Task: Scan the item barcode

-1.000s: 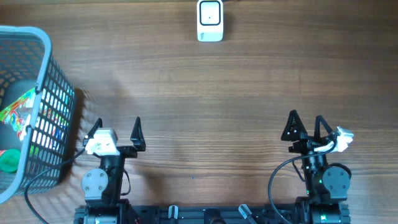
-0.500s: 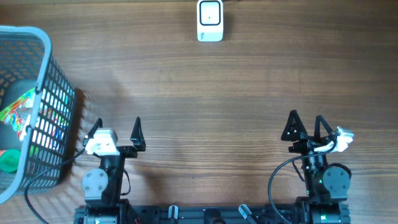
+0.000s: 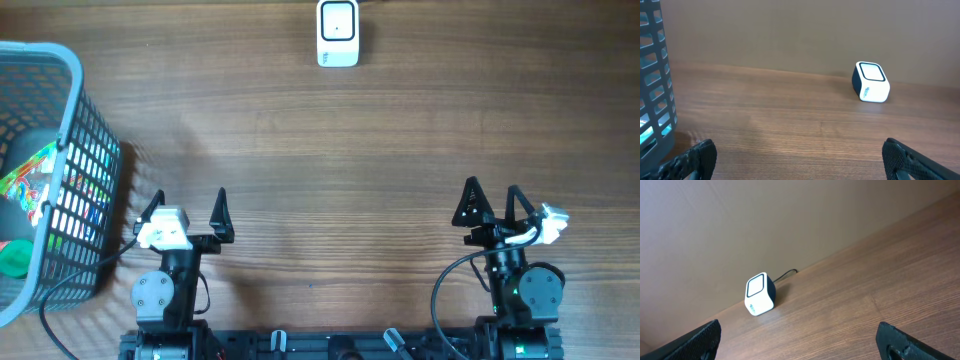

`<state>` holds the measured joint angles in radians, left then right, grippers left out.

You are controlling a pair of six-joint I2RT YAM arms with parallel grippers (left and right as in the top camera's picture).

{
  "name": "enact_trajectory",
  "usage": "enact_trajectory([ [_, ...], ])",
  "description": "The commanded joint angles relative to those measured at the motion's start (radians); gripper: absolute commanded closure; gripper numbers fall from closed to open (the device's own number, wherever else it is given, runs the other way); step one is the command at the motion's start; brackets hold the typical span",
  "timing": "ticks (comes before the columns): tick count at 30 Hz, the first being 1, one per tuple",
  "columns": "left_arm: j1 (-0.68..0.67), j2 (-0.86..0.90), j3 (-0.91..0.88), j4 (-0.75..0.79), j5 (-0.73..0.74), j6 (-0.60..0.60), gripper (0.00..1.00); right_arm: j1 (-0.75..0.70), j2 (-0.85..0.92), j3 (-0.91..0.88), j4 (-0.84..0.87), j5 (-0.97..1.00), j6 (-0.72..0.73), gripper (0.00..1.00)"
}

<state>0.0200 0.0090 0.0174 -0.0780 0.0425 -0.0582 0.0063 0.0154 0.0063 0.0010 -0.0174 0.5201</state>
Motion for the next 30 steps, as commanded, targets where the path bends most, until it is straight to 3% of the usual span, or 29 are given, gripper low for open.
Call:
enact_trajectory([
  [1, 0.005, -0.002, -0.012, 0.005, 0.008, -0.009, 0.0, 0.006, -0.008, -0.001, 0.006, 0.02, 0.006, 0.0],
  [18, 0.005, -0.002, -0.012, 0.008, 0.029, -0.011, 0.0, 0.006, -0.008, -0.001, 0.006, 0.02, 0.006, 0.0],
  [23, 0.005, 0.024, 0.001, -0.006, 0.083, -0.165, 0.0, 0.006, -0.008, -0.001, 0.006, 0.02, 0.006, 0.0],
  [30, 0.005, 0.159, 0.153, -0.092, 0.156, -0.193, 0.0, 0.006, -0.008, -0.001, 0.006, 0.02, 0.006, 0.0],
])
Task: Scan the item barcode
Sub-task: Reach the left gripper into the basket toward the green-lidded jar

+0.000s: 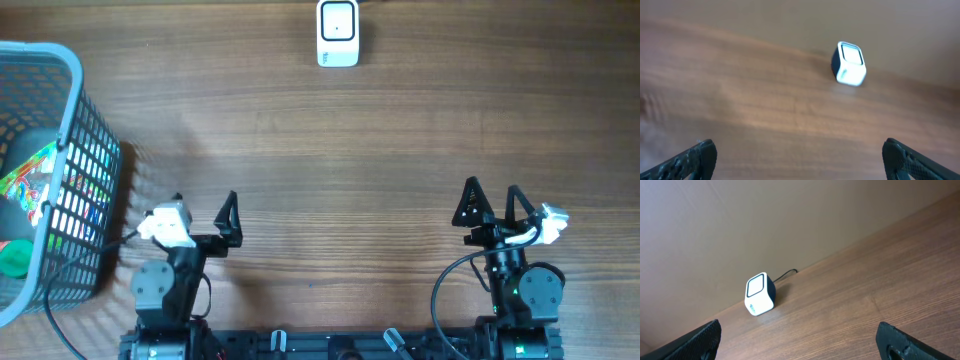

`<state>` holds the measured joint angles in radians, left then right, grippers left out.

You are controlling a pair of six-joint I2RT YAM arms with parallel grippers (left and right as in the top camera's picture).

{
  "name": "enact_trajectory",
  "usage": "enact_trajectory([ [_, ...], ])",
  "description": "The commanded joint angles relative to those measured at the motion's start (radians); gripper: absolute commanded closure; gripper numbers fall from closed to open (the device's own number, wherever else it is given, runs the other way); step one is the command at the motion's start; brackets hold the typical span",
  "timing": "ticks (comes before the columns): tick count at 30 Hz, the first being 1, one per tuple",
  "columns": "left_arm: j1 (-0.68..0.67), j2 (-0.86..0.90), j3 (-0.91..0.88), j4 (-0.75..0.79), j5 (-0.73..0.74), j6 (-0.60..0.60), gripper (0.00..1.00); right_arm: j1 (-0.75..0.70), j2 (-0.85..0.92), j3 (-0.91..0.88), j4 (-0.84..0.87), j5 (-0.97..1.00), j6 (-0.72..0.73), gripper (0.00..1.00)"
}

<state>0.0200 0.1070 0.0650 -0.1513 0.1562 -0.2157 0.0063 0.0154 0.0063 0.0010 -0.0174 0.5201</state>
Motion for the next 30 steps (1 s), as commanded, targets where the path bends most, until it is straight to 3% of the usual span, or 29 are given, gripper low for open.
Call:
enact_trajectory([
  [1, 0.005, 0.083, 0.137, -0.028, 0.042, -0.036, 0.0, 0.006, -0.008, -0.001, 0.006, 0.02, 0.006, 0.0],
  [13, 0.005, 0.277, 0.435, -0.172, 0.124, -0.085, 0.0, 0.006, -0.008, -0.001, 0.006, 0.02, 0.007, 0.0],
  [16, 0.005, 0.316, 0.522, -0.213, 0.136, -0.145, 0.0, 0.006, -0.008, -0.001, 0.006, 0.02, 0.006, 0.0],
  [20, 0.005, 0.393, 0.648, -0.265, 0.216, -0.143, 0.0, 0.006, -0.008, -0.001, 0.006, 0.02, 0.006, 0.0],
  [22, 0.005, 0.423, 0.698, -0.273, 0.324, -0.13, 0.0, 0.006, -0.008, -0.001, 0.006, 0.02, 0.006, 0.0],
  [30, 0.005, 0.43, 0.706, -0.269, 0.547, -0.133, 0.0, 0.006, -0.008, -0.001, 0.006, 0.02, 0.006, 0.0],
])
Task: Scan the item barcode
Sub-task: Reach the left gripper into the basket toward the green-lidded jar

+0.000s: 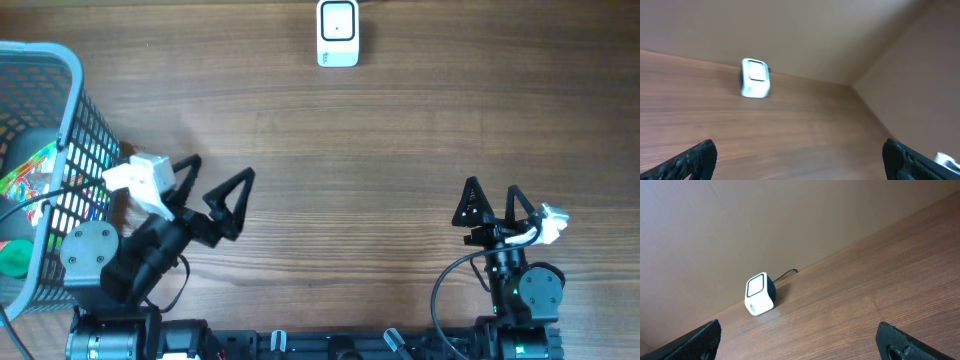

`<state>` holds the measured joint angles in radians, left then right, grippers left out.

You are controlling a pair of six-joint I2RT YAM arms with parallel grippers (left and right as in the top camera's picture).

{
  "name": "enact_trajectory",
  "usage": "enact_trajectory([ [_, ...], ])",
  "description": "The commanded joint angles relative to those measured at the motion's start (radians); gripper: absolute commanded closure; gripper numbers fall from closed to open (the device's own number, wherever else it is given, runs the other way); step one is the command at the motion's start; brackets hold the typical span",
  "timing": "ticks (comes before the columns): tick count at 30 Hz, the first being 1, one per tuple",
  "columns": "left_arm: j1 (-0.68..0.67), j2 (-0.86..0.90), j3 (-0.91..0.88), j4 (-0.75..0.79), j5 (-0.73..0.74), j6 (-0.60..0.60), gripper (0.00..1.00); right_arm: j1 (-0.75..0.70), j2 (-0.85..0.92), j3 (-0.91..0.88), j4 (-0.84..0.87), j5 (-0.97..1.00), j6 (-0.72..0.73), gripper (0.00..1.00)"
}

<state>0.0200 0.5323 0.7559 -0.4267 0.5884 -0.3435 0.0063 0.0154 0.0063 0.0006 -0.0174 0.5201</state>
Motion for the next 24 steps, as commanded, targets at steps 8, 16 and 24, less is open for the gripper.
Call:
enact_trajectory([
  [8, 0.005, 0.169, 0.113, 0.011, 0.119, -0.066, 0.0, 0.006, -0.008, -0.001, 0.006, 0.02, 0.006, 0.0],
  [16, 0.006, 0.364, 0.343, 0.01, 0.077, -0.07, 0.0, 0.006, -0.008, -0.001, 0.006, 0.02, 0.006, 0.0],
  [24, 0.006, 0.444, 0.422, 0.05, -0.228, -0.223, 0.0, 0.006, -0.008, -0.001, 0.006, 0.02, 0.006, 0.01],
])
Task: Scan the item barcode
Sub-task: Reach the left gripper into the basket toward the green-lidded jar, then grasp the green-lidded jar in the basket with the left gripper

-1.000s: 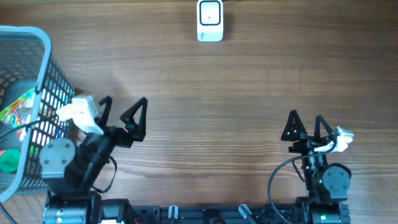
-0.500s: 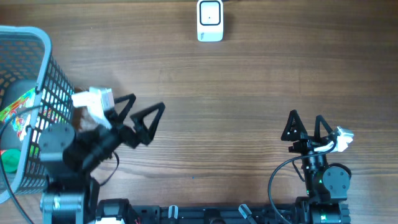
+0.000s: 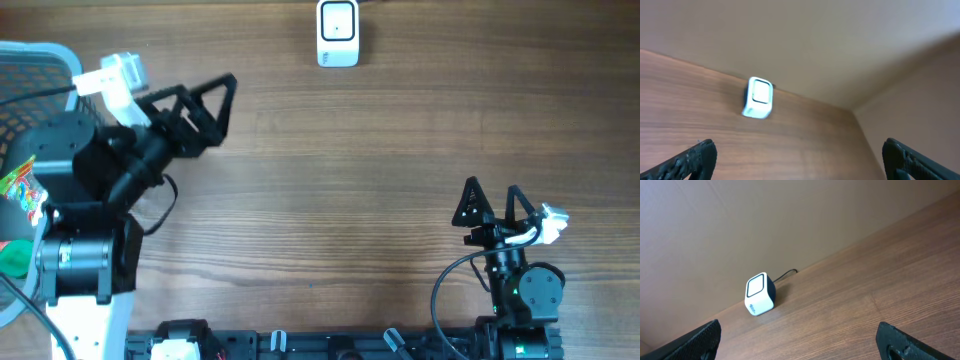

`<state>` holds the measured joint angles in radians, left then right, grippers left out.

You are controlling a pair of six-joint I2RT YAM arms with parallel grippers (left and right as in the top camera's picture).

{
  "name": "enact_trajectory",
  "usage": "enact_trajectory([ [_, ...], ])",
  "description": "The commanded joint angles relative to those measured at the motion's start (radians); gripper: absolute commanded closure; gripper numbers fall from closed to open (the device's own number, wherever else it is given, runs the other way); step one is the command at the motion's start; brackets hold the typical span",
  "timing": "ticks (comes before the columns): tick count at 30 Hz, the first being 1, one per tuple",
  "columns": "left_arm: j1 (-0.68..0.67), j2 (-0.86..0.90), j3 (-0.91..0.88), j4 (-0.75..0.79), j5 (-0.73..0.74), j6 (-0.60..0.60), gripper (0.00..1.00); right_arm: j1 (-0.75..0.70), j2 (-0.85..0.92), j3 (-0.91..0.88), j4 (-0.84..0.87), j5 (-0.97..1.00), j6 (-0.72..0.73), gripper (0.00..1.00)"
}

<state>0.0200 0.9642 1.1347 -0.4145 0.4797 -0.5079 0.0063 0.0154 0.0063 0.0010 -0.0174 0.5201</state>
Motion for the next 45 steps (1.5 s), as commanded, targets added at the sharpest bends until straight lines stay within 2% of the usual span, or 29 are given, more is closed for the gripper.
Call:
enact_trajectory([
  [1, 0.006, 0.013, 0.048, 0.054, -0.131, -0.059, 0.0, 0.006, -0.008, -0.001, 0.006, 0.02, 0.006, 0.0],
  [7, 0.077, 0.025, 0.143, 0.076, -0.332, -0.058, 0.0, 0.006, -0.008, -0.001, 0.006, 0.02, 0.006, 0.0],
  [11, 0.239, 0.042, 0.233, -0.076, -0.411, -0.077, 0.0, 0.006, -0.008, -0.001, 0.006, 0.02, 0.006, 0.0],
  [16, 0.509, 0.053, 0.35, -0.326, -0.411, -0.1, 0.0, 0.006, -0.008, -0.001, 0.006, 0.019, 0.006, 0.0],
  [19, 0.672, 0.06, 0.356, -0.475, -0.411, -0.157, 0.0, 0.006, -0.008, -0.001, 0.006, 0.02, 0.006, 0.0],
  [24, 0.853, 0.139, 0.356, -0.614, -0.411, -0.157, 0.0, 0.006, -0.008, -0.001, 0.006, 0.02, 0.006, 0.0],
  [29, 0.885, 0.212, 0.356, -0.617, -0.41, -0.158, 0.0, 0.006, -0.008, -0.001, 0.006, 0.02, 0.006, 0.0],
  [33, 0.886, 0.266, 0.356, -0.649, -0.43, -0.106, 0.0, 0.006, -0.008, -0.001, 0.006, 0.02, 0.006, 0.0],
  [38, 0.904, 0.375, 0.356, -0.744, -0.54, -0.289, 0.0, 0.006, -0.008, -0.001, 0.006, 0.02, 0.006, 0.0],
  [45, 0.979, 0.581, 0.356, -0.805, -0.545, -0.316, 0.0, 0.006, -0.008, -0.001, 0.006, 0.02, 0.006, 0.0],
])
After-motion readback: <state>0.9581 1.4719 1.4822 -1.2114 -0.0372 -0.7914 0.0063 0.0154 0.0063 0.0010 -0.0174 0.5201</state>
